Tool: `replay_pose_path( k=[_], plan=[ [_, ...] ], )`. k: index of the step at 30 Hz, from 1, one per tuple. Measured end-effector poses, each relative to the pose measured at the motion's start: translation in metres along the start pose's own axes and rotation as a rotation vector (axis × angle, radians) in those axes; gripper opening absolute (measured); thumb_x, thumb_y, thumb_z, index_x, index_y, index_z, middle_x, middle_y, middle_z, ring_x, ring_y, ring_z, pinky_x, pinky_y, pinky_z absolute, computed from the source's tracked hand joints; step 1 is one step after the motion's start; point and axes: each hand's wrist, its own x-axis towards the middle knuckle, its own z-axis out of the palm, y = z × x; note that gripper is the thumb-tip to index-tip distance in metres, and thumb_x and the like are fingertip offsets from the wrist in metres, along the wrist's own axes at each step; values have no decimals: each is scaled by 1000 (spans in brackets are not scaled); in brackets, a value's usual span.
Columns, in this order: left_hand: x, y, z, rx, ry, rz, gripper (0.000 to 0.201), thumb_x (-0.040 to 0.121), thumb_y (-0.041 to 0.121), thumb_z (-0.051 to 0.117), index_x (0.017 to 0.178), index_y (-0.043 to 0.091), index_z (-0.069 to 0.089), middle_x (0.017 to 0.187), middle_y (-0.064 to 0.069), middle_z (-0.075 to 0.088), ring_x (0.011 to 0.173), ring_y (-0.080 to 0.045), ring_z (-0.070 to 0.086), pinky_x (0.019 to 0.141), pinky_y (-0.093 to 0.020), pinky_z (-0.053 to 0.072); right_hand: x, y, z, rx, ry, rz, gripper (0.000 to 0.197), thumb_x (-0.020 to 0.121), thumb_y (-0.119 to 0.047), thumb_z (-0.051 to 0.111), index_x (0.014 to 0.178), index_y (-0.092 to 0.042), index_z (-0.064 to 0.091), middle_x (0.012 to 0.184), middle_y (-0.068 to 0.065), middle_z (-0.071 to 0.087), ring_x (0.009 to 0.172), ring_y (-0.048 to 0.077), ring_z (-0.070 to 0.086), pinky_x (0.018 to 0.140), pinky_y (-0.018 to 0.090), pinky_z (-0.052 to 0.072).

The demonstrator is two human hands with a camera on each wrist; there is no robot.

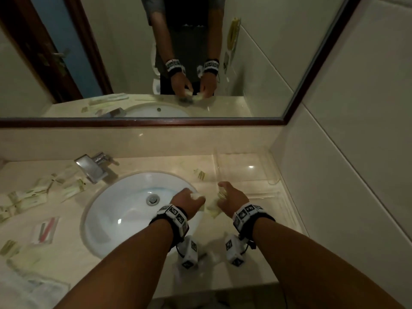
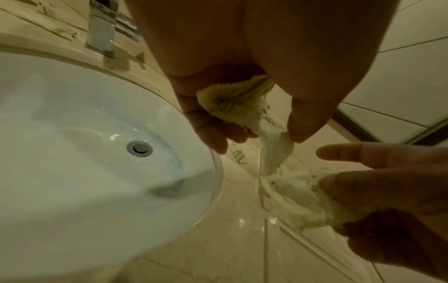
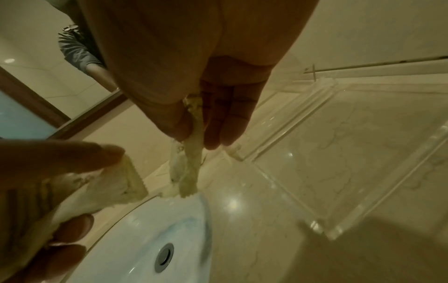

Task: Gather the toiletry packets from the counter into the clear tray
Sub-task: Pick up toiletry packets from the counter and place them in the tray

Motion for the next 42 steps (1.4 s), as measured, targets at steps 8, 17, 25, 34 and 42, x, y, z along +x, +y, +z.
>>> replay_pose_path(
  k=[8, 17, 25, 34, 42],
  plan=[
    [31, 52, 29, 52, 47, 18, 34, 89, 38, 62, 107, 9, 60, 104, -12, 67, 95, -31, 64, 82, -33, 53, 37, 73, -46, 71, 111, 187, 35, 87, -22, 57, 120, -27, 45, 96, 2, 62, 86, 25, 64, 75, 33, 53],
    [50, 60, 66, -73, -19, -24, 9, 95, 20, 53, 104, 20, 55, 72, -9, 67, 58, -22, 65, 52, -28, 54, 70, 127, -38, 5, -41, 256, 27, 94, -19, 57, 115, -8, 70, 118, 13, 68, 110, 31, 63, 85, 30, 48],
    [62, 49, 78, -95, -84, -81, 34, 84, 26, 59, 118, 24, 59, 82, -4, 69, 68, -19, 69, 67, -30, 58, 77, 132, -18, 315, -143, 313, 27, 85, 1, 58, 99, -15, 73, 105, 13, 72, 92, 32, 69, 77, 35, 59],
    [67, 54, 78, 8, -66, -58, 28, 85, 14, 57, 112, 21, 63, 82, 0, 63, 69, -23, 62, 62, -24, 48, 69, 126, -18, -314, -110, 46, 30, 91, -30, 52, 117, -30, 67, 125, 2, 51, 117, 22, 55, 96, 33, 47],
    [69, 50, 78, 34, -38, -77, 26, 88, 15, 56, 112, 21, 63, 93, -4, 67, 83, -27, 67, 66, -25, 50, 64, 113, 6, -524, -298, -262, 48, 90, -31, 56, 137, -24, 56, 156, 0, 29, 135, 25, 41, 111, 40, 38]
  ],
)
